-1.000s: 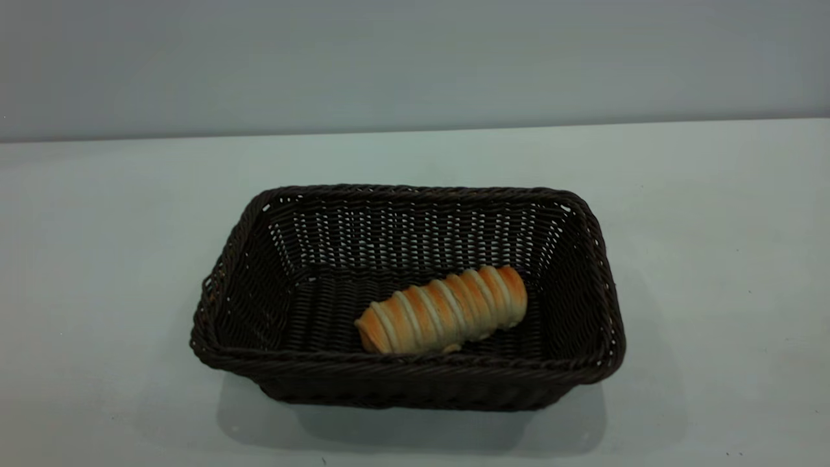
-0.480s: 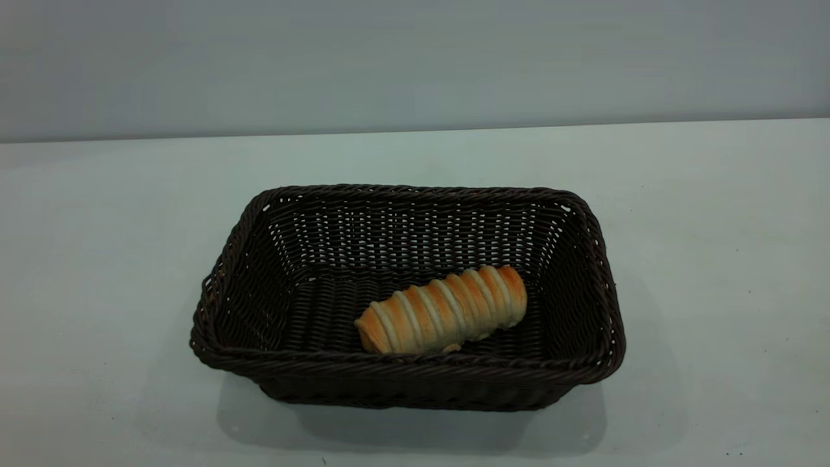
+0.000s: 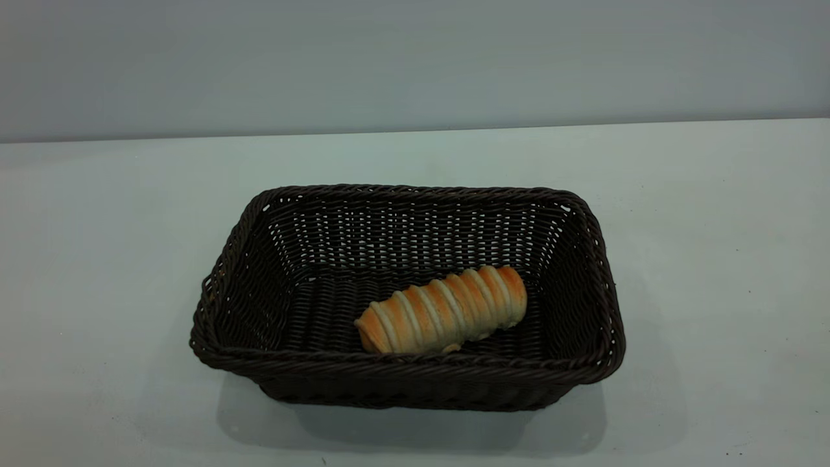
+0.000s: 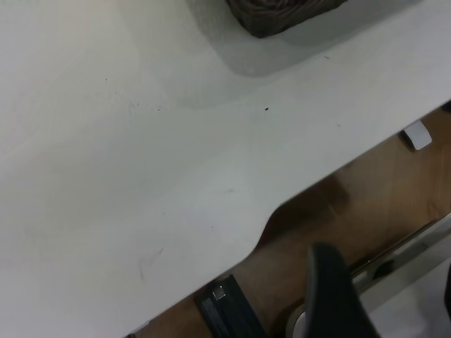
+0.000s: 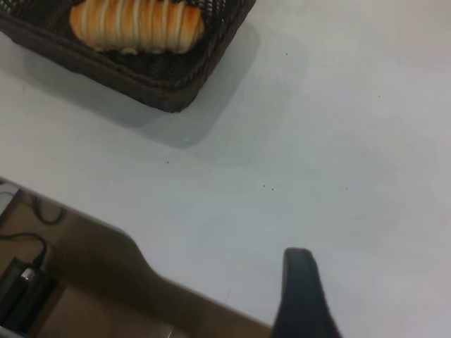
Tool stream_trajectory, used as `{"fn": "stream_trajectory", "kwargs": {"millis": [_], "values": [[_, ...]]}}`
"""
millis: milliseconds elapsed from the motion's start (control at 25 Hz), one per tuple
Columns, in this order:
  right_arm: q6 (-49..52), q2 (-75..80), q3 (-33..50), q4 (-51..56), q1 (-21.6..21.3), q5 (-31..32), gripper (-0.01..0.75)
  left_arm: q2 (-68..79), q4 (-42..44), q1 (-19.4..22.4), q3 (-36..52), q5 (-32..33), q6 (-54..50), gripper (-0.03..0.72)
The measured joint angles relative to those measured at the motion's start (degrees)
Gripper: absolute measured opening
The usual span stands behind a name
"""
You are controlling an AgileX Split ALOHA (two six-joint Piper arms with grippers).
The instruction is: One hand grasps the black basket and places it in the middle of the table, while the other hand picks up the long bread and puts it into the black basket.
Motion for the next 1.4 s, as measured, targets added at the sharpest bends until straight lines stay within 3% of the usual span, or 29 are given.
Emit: {"fn": "stream_trajectory", "kwargs": {"millis": [640,760,920,1040,1200,1400], "values": [[0.0,0.0,0.1,0.0,0.0,0.0,0.541,-1.1,-0.3,0.9,0.0,0.0,0.2,0.422],[0.0,-0.8,0.1,0.0,-1.1,0.0,0.541,-2.7,-0.3,6.4,0.0,0.0,0.3,0.422],[0.0,-2.8,0.1,0.1,-7.7,0.0,0.541,-6.5,-0.3,17.8,0.0,0.1,0.3,0.422],[0.0,-4.7,0.1,0.1,-12.2,0.0,0.541,-10.8,-0.3,23.2,0.0,0.2,0.3,0.422],[0.0,-6.0,0.1,0.1,-15.7,0.0,0.541,-15.3,-0.3,26.0,0.0,0.8,0.3,0.422],[0.0,-6.0,0.1,0.1,-16.2,0.0,0.541,-15.8,-0.4,26.5,0.0,1.0,0.3,0.422]]}}
